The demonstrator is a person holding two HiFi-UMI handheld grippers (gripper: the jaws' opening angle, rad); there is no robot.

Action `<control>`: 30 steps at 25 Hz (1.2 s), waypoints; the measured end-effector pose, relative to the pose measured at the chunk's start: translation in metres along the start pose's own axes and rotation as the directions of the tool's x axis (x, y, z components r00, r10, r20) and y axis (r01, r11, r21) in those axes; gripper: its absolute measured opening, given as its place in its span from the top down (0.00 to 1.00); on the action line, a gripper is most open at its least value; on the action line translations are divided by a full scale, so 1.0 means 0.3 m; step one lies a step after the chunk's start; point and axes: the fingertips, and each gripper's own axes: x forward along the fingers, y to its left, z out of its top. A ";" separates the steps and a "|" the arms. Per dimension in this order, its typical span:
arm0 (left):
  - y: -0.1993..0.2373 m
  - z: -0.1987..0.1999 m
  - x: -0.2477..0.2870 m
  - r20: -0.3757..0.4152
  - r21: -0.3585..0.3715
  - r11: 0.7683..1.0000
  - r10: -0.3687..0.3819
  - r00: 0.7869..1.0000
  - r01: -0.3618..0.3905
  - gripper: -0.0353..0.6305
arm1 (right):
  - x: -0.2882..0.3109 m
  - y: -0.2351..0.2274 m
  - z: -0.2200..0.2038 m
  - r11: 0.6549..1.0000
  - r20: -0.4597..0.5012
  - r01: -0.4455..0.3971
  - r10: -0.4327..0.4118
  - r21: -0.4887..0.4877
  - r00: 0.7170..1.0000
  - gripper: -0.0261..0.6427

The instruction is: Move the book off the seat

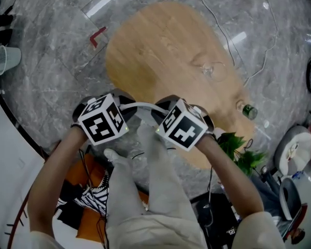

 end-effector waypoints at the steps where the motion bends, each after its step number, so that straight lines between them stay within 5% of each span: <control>1: 0.010 0.011 0.008 -0.003 0.009 1.000 0.003 1.000 -0.003 0.87 | -0.003 -0.015 -0.006 1.000 -0.003 0.003 -0.003 -0.001 1.000 0.89; 7: 0.119 0.054 0.028 -0.007 0.039 0.994 0.098 0.995 -0.098 0.77 | -0.003 -0.075 -0.001 1.000 -0.019 -0.004 0.004 -0.001 1.000 0.89; 15: 0.235 0.021 -0.006 0.039 -0.136 0.971 0.202 0.979 -0.195 0.68 | 0.025 -0.133 0.015 1.000 -0.031 -0.009 0.010 0.004 0.999 0.89; 21: 0.266 -0.016 -0.054 0.041 -0.174 0.949 0.274 0.961 -0.263 0.68 | 0.041 -0.166 0.017 0.999 -0.037 -0.020 0.022 0.049 0.999 0.89; 30: 0.214 -0.011 0.001 0.046 -0.162 0.969 0.198 0.979 -0.188 0.68 | 0.095 -0.251 0.037 0.996 -0.050 -0.013 0.018 0.085 0.999 0.89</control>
